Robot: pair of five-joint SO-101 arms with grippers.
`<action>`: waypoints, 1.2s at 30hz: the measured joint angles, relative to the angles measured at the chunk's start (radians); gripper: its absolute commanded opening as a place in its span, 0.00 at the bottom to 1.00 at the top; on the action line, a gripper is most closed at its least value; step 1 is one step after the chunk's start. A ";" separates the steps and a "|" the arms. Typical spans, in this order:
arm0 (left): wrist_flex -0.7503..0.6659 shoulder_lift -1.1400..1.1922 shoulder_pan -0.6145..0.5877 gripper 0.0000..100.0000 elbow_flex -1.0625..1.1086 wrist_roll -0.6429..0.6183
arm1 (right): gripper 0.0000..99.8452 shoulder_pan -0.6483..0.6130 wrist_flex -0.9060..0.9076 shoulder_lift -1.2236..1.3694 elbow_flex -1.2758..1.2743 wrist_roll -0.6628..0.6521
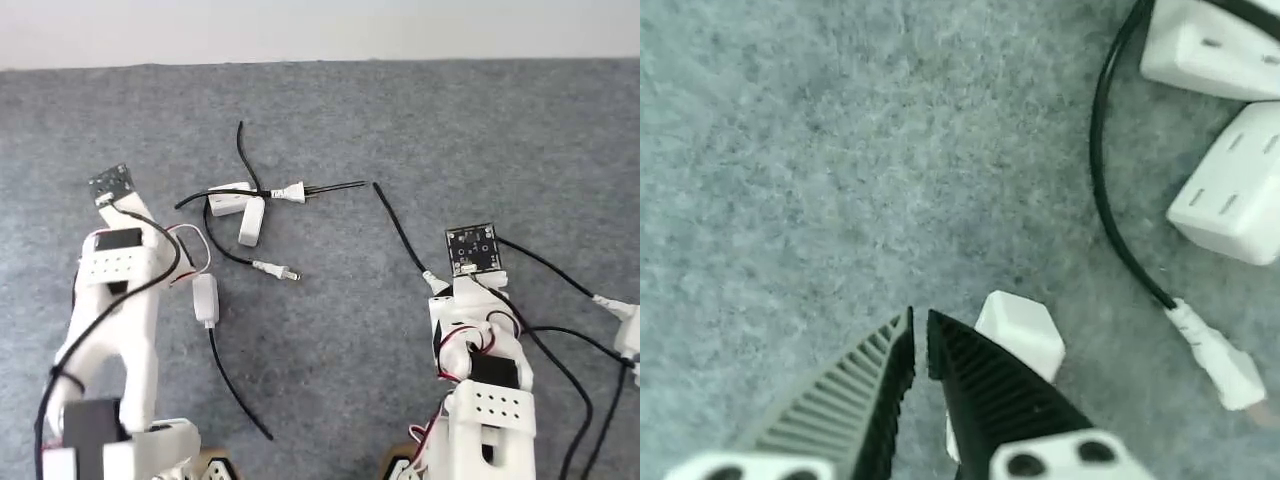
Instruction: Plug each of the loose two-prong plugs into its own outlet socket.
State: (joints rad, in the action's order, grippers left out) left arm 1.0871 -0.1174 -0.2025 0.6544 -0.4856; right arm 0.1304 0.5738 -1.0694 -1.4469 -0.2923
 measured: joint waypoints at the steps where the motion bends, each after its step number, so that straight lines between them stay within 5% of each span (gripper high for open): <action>1: 0.000 0.025 0.000 0.01 -0.009 0.000 | 0.02 0.002 0.000 0.000 0.000 0.000; 27: 0.000 0.130 0.310 0.01 -0.048 0.000 | 0.02 0.000 0.000 0.000 0.000 0.000; 36: -0.064 0.132 0.548 0.01 -0.008 0.029 | 0.02 0.000 0.000 0.000 0.000 0.000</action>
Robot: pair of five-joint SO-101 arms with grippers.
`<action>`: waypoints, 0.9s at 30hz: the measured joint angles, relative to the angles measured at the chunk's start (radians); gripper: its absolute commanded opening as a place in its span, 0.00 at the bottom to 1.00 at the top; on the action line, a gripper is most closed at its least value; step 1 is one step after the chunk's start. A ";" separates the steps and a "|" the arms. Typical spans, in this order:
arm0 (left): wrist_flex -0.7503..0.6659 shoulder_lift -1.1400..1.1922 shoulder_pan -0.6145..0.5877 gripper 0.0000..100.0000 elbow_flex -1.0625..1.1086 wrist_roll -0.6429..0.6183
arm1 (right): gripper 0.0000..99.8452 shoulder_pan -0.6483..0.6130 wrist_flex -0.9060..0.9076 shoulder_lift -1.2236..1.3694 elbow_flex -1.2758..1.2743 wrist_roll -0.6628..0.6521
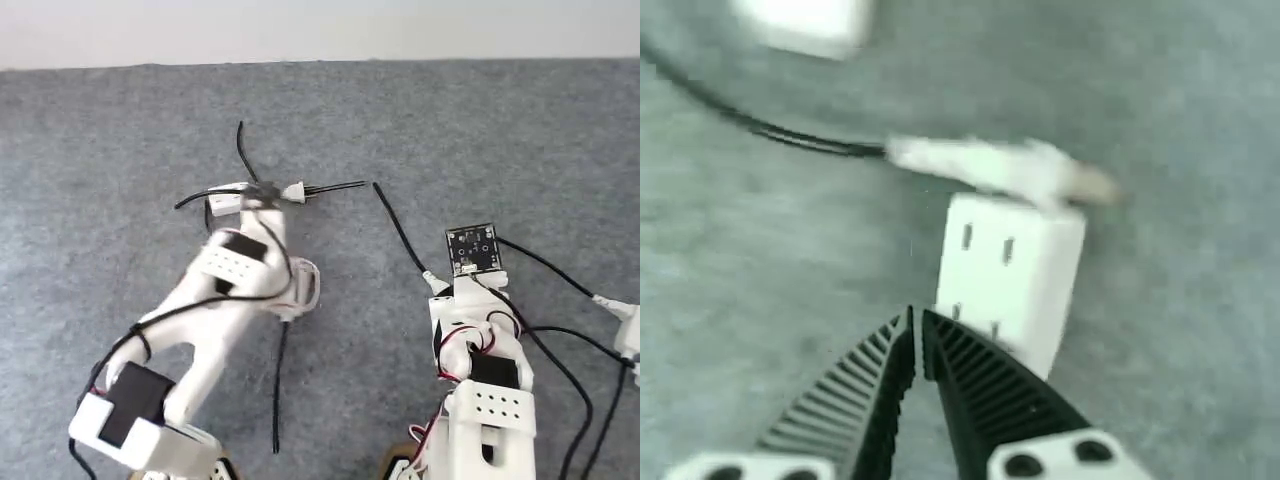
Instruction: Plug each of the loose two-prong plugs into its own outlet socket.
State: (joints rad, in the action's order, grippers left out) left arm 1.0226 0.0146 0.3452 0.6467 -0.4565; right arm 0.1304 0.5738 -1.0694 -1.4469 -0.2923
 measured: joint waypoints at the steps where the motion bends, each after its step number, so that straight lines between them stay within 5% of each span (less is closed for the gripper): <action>1: -0.009 0.000 0.023 0.01 0.006 0.018 | 0.02 0.000 0.000 0.000 0.000 0.000; 19: 0.084 0.000 0.000 0.01 -0.101 0.061 | 0.02 0.002 0.000 0.000 0.000 0.000; 27: 0.109 0.000 -0.018 0.01 -0.124 0.311 | 0.02 0.000 0.000 0.000 0.000 0.000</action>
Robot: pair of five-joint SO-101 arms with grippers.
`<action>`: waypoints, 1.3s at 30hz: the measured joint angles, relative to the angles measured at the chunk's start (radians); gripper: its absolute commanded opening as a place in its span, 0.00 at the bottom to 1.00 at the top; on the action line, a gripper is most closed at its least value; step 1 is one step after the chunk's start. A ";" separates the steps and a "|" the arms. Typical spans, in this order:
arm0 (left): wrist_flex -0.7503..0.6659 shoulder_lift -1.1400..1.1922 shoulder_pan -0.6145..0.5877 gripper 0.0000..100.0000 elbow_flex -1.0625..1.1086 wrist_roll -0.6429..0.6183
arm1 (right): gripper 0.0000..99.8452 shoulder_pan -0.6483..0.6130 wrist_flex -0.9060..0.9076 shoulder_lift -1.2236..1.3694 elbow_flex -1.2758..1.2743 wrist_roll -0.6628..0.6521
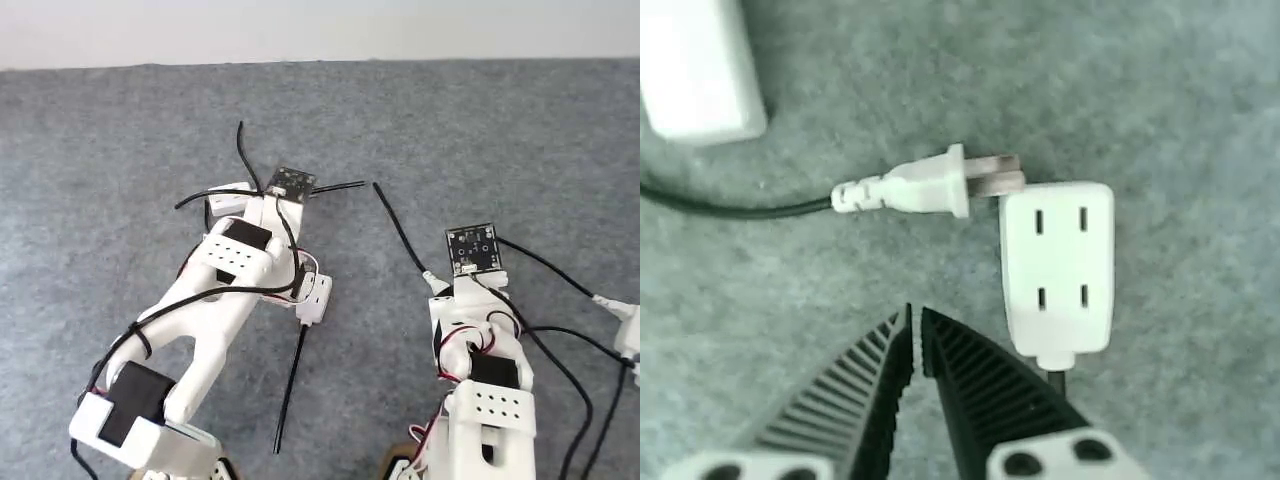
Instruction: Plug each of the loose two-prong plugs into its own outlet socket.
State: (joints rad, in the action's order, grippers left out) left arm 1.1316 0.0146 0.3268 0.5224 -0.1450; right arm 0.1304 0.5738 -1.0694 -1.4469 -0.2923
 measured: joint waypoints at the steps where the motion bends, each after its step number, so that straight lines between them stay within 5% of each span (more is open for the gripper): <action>1: 0.009 0.000 0.011 0.01 -0.003 0.021 | 0.02 0.005 0.000 0.000 0.000 0.000; 8: -0.003 -0.129 0.034 0.05 0.023 0.052 | 0.08 0.121 0.000 0.002 0.000 0.110; 18: -0.153 -0.376 0.041 0.15 0.354 0.058 | 0.06 0.149 0.000 0.308 0.157 0.153; 28: -0.341 -0.382 -0.192 0.16 0.436 0.055 | 0.07 0.147 0.015 0.390 0.232 0.153; 39: -0.371 -0.382 -0.209 0.16 0.443 0.060 | 0.07 -0.170 0.351 0.595 0.641 0.117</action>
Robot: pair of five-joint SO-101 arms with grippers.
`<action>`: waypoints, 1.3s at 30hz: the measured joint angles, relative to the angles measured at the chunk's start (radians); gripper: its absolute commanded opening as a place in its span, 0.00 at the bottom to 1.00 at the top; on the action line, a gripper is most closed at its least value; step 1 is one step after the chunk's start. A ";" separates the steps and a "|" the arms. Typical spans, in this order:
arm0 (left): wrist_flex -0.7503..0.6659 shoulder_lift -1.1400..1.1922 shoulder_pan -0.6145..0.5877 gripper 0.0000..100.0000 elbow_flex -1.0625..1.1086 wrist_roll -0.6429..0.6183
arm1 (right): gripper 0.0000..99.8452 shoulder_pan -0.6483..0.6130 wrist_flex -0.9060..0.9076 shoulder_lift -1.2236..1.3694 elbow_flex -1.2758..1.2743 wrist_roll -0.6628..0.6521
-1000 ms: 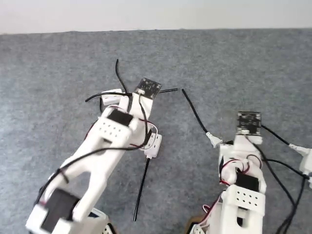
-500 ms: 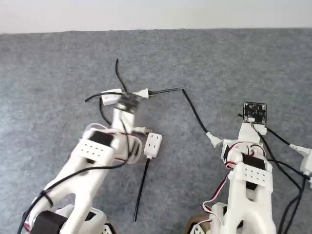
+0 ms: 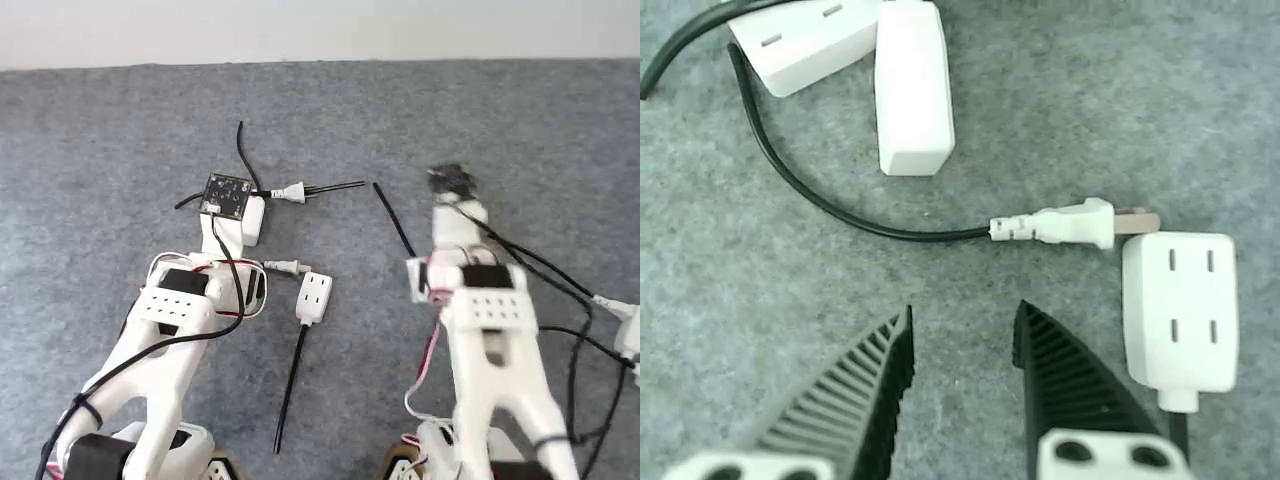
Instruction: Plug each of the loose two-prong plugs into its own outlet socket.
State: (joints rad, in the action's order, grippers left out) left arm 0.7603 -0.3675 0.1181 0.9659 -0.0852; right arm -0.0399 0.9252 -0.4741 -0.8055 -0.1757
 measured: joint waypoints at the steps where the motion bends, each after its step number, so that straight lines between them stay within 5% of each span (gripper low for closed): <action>1: 0.000 0.000 0.000 0.16 0.000 0.000 | 0.07 -0.006 0.012 0.037 0.046 -0.008; 13: -0.021 0.000 0.000 0.16 0.000 0.000 | 0.01 0.069 0.020 0.614 0.370 -0.089; 22: -0.021 0.000 0.000 0.16 0.000 0.000 | 0.11 0.066 0.020 0.618 0.377 -0.147; 39: -0.021 0.000 0.000 0.16 0.000 0.000 | 0.12 0.041 0.069 0.618 0.377 -0.336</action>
State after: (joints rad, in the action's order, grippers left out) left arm 0.7388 -0.3675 0.1181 0.9659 -0.0852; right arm 0.0015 0.9943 0.1442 -0.4281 -0.5117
